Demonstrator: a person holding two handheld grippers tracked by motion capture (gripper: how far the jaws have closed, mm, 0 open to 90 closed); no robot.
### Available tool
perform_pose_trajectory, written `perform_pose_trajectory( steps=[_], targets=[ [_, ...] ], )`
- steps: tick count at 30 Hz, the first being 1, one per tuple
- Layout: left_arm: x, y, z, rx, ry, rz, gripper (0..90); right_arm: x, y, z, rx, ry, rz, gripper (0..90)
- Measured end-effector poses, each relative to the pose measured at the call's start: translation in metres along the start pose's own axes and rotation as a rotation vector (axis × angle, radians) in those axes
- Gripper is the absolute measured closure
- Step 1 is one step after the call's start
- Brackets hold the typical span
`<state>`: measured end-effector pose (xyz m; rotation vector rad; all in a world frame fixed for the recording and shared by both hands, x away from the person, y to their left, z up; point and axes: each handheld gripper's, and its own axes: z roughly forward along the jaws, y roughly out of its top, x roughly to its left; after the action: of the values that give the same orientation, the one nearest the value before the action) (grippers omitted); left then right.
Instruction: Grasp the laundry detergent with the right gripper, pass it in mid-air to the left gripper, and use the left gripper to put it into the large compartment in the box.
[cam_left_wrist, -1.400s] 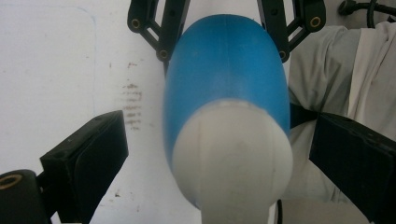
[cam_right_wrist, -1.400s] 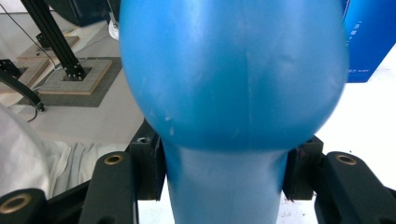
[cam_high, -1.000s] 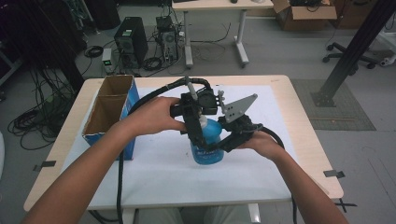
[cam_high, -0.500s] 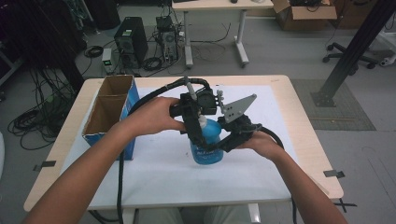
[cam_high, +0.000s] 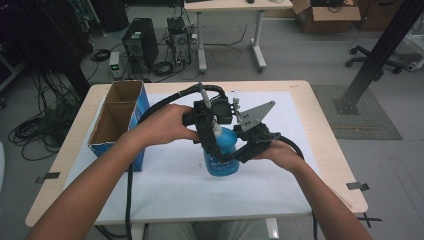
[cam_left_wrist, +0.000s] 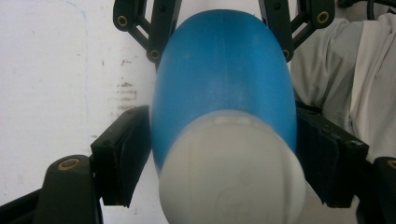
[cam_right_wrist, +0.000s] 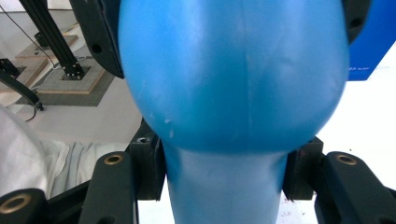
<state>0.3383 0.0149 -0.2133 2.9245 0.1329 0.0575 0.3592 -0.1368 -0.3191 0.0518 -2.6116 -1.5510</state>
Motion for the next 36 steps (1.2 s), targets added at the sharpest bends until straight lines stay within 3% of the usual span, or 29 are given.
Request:
perform_pose_trajectory(
  steps=[14, 31, 32, 33, 34, 36],
  targets=[
    [0.0, -0.0002, 0.0008, 0.001, 0.001, 0.01, 36.7, 0.0004, -0.0006, 0.0025, 0.002, -0.001, -0.003, 44.2],
    [-0.0066, 0.0031, 0.0005, 0.021, 0.028, 0.023, 38.2, 0.0036, 0.0005, 0.0044, 0.019, -0.015, -0.024, 43.2],
    [-0.0062, 0.004, -0.0002, 0.023, 0.024, 0.018, 38.1, 0.0031, 0.0009, 0.0043, 0.021, -0.007, -0.022, 42.0],
    [-0.0059, 0.0046, -0.0008, 0.026, 0.026, 0.014, 38.1, 0.0028, 0.0015, 0.0039, 0.018, 0.001, -0.013, 35.2],
    [-0.0057, 0.0049, -0.0017, 0.029, 0.032, 0.01, 38.1, 0.0045, 0.0012, 0.0024, 0.034, -0.03, -0.015, 25.7],
    [-0.0037, 0.004, -0.0044, 0.039, 0.047, -0.005, 38.1, 0.0052, -0.0002, 0.0013, 0.049, -0.046, -0.024, 21.7]
  ],
)
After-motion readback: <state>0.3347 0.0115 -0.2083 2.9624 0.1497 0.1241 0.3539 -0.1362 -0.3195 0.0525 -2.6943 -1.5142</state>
